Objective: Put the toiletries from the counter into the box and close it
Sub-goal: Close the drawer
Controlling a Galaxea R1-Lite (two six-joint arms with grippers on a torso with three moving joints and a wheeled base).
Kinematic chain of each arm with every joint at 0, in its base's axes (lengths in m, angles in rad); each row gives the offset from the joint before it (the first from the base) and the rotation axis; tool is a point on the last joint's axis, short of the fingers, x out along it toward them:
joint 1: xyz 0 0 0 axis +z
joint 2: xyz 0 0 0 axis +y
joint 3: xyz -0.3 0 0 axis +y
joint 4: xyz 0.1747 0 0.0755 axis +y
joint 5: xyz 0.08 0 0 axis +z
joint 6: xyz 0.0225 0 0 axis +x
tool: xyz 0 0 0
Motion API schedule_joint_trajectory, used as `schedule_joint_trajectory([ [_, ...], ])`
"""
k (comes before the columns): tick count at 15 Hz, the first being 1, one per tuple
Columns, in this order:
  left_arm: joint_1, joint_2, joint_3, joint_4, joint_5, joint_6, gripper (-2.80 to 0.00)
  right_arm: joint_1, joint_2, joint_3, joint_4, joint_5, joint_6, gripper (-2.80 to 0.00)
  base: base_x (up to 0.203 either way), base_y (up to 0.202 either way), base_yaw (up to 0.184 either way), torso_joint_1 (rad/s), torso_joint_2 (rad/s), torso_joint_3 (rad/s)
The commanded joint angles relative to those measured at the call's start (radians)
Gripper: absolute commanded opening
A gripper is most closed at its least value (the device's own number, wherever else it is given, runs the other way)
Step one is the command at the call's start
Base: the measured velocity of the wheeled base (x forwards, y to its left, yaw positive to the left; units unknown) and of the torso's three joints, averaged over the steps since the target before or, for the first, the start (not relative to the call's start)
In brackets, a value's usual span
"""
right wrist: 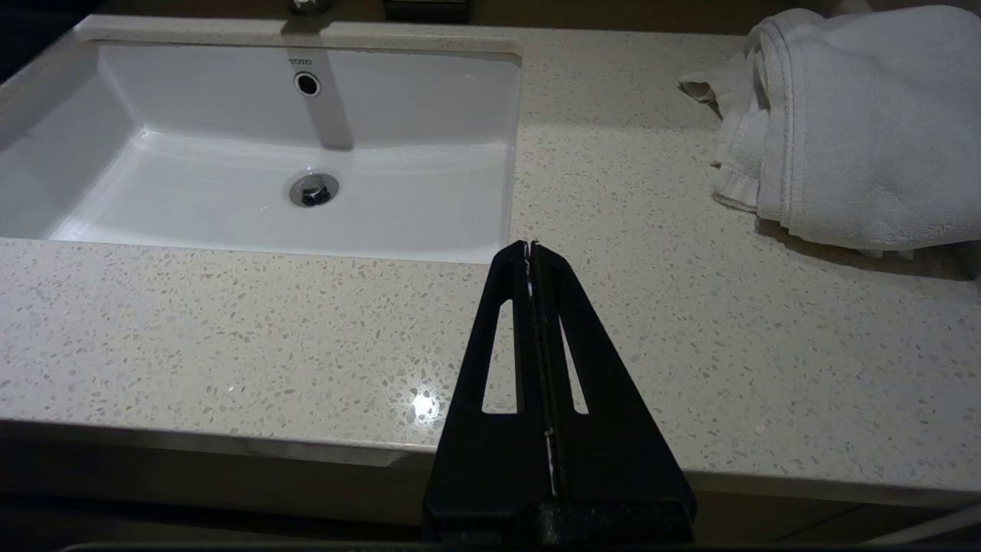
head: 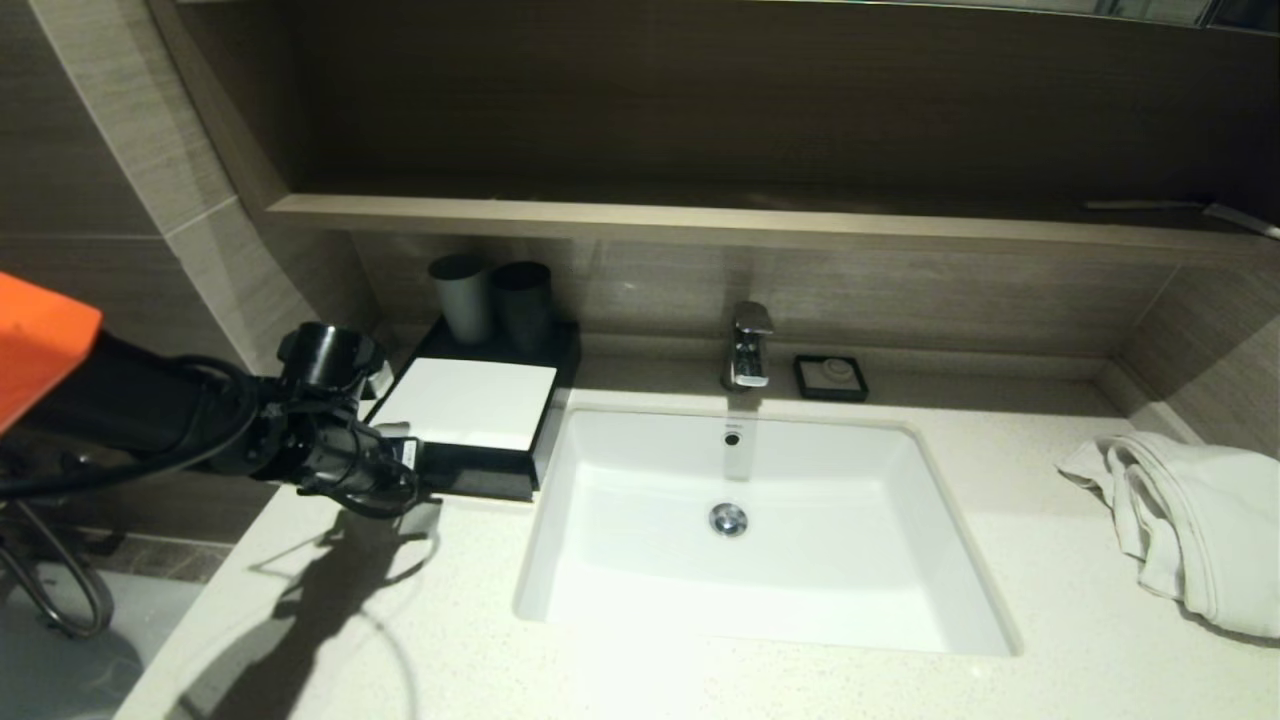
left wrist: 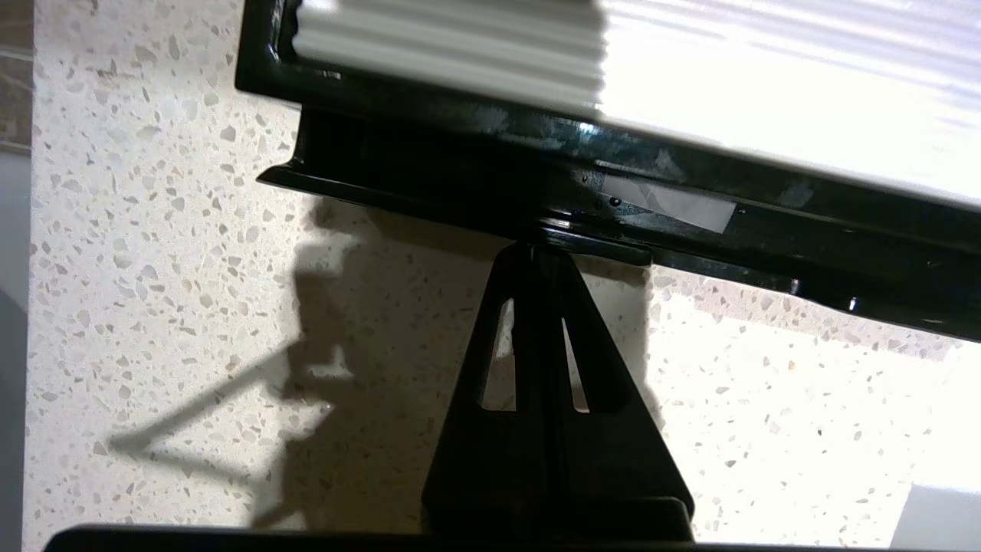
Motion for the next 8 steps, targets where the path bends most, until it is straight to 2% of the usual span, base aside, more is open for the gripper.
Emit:
schedule_joint_trajectory([
  [1, 0.000, -0.001, -0.014, 0.001, 0.001, -0.001, -2.80, 0.000, 0.000, 0.000, 0.000, 0.000, 0.000, -2.80, 0.000, 0.000, 0.000, 0.000, 0.00, 0.000],
  [8, 0.000, 0.022, -0.049, 0.001, 0.015, 0.000, -2.80, 0.000, 0.000, 0.000, 0.000, 0.000, 0.000, -2.80, 0.000, 0.000, 0.000, 0.000, 0.00, 0.000],
])
